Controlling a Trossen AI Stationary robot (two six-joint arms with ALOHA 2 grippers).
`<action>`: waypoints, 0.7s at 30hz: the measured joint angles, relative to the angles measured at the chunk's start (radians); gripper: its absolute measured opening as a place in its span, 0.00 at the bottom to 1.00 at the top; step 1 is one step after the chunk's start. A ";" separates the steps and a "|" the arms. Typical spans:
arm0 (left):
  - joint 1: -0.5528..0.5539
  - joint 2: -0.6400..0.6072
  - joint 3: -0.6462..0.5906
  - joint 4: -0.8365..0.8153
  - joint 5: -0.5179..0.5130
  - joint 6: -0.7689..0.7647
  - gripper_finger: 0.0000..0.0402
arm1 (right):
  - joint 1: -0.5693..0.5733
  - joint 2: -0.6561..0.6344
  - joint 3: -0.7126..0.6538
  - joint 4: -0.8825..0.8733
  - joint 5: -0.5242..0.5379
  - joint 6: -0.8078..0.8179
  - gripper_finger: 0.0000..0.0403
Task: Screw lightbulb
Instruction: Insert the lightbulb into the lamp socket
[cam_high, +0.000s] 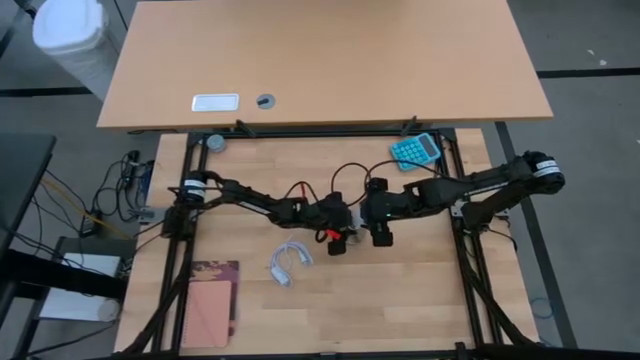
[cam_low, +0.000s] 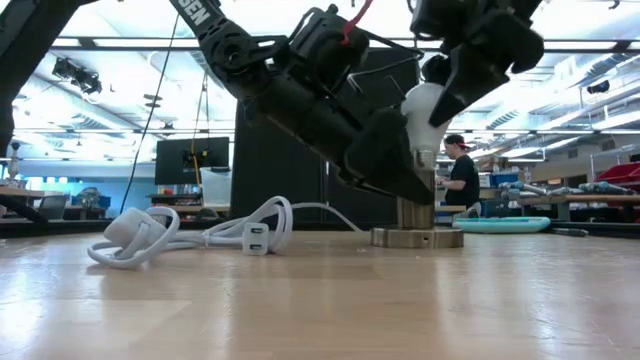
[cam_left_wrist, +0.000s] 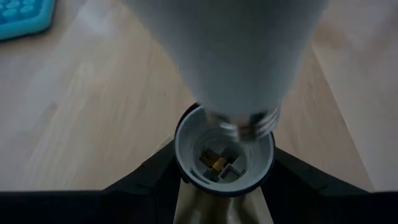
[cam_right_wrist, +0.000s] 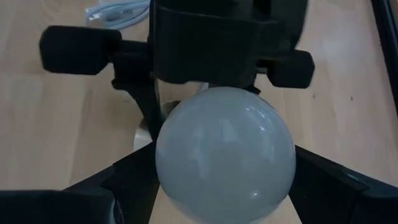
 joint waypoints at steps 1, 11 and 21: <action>0.000 0.000 0.000 -0.003 0.000 -0.004 0.48 | -0.004 0.003 0.000 0.002 0.001 -0.001 0.76; 0.000 0.000 0.000 -0.006 -0.001 -0.032 0.48 | -0.006 0.033 0.000 0.033 -0.001 -0.016 0.76; 0.000 0.000 0.000 -0.008 -0.003 -0.063 0.48 | -0.004 0.082 0.000 0.085 -0.028 -0.028 0.76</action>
